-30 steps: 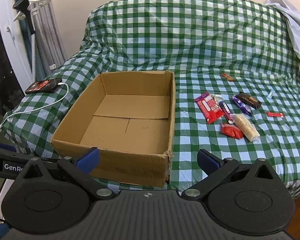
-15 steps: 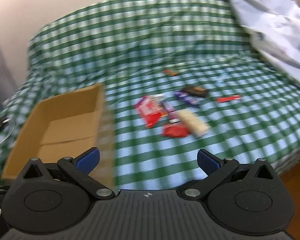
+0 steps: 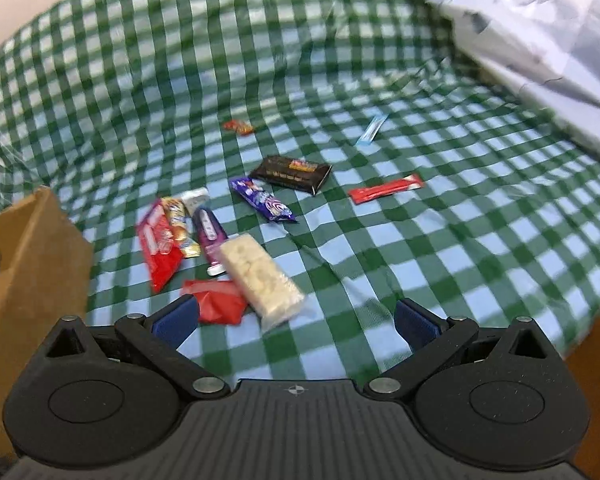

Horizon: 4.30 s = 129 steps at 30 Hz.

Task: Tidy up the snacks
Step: 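Grasp the red wafer pack with the left tool while the right grasps the cracker pack, then carry the red pack and cracker pack over the cardboard box with both tools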

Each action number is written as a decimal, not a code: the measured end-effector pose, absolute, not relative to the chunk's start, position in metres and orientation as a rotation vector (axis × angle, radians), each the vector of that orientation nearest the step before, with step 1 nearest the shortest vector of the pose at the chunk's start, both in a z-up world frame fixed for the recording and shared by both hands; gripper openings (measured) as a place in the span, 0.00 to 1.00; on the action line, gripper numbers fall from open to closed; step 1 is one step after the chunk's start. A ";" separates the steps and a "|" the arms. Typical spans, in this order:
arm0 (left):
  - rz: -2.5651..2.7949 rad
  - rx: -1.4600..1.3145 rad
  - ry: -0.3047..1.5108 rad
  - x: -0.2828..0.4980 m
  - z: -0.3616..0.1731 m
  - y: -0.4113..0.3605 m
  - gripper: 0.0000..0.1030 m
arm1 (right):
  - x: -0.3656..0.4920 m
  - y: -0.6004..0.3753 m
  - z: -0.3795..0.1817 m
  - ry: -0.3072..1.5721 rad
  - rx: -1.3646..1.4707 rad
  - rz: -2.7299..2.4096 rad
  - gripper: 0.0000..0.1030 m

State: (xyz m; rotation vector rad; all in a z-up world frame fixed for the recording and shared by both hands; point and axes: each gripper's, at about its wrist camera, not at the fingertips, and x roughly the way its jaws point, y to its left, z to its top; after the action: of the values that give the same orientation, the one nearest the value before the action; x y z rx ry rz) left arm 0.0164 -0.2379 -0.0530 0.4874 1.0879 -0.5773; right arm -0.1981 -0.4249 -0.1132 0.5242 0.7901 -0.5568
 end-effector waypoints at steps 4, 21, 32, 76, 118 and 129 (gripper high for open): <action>-0.612 0.501 1.133 0.049 -0.101 -0.303 1.00 | -0.159 -0.452 -0.144 0.823 0.527 -0.515 1.00; -0.466 0.494 1.341 0.140 -0.220 -0.325 0.75 | -0.096 -0.464 -0.214 0.911 0.428 -0.440 0.83; -0.646 0.399 1.250 0.089 -0.148 -0.293 0.43 | -0.133 -0.457 -0.169 0.834 0.456 -0.461 0.37; -0.504 0.132 0.954 -0.101 0.015 0.143 0.43 | -0.256 -0.140 0.041 0.720 0.250 -0.038 0.37; -0.476 0.140 0.990 -0.066 -0.001 0.136 0.43 | -0.223 -0.142 0.029 0.788 0.234 -0.068 0.37; -0.465 0.136 0.970 -0.028 0.005 0.122 0.43 | -0.187 -0.149 0.024 0.800 0.239 -0.076 0.37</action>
State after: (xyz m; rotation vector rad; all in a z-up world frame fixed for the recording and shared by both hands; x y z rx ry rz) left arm -0.0281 0.1220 0.0048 0.1357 0.9699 -0.4650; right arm -0.1870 -0.1492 0.0238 0.2385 0.7997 -0.0762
